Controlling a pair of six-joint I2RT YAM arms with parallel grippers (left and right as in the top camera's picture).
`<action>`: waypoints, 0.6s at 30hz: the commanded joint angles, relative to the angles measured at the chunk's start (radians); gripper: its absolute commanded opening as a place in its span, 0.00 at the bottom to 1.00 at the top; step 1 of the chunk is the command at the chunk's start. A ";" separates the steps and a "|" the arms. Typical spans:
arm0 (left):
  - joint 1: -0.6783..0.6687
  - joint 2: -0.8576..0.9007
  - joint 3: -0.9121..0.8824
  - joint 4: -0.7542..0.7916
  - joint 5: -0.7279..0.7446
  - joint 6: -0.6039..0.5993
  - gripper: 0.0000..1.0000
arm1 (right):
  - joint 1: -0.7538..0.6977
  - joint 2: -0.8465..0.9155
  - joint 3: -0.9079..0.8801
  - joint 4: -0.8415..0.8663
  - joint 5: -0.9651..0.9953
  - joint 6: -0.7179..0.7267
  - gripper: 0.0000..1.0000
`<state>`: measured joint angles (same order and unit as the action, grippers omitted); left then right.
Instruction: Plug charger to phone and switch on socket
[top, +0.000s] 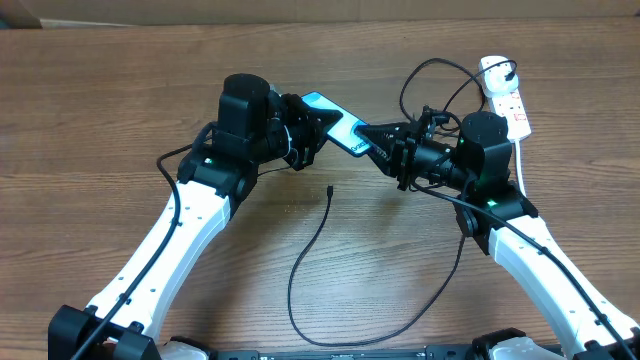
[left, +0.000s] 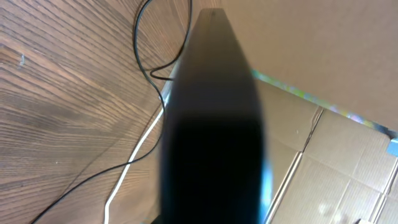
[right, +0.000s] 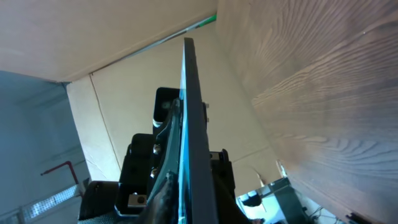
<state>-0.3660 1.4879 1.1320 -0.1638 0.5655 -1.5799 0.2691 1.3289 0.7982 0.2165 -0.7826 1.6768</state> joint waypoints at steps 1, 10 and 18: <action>0.008 0.004 0.000 0.007 0.005 0.002 0.04 | 0.005 -0.009 0.014 0.007 -0.012 -0.002 0.31; 0.008 0.004 0.000 -0.131 -0.362 0.219 0.04 | 0.005 -0.009 0.014 -0.039 0.002 -0.161 0.88; 0.008 -0.026 0.041 -0.285 -0.547 0.899 0.04 | 0.005 -0.004 0.014 -0.446 0.278 -0.708 0.94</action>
<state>-0.3603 1.4910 1.1267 -0.3977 0.0628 -0.9840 0.2703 1.3285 0.8047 -0.1593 -0.6445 1.2377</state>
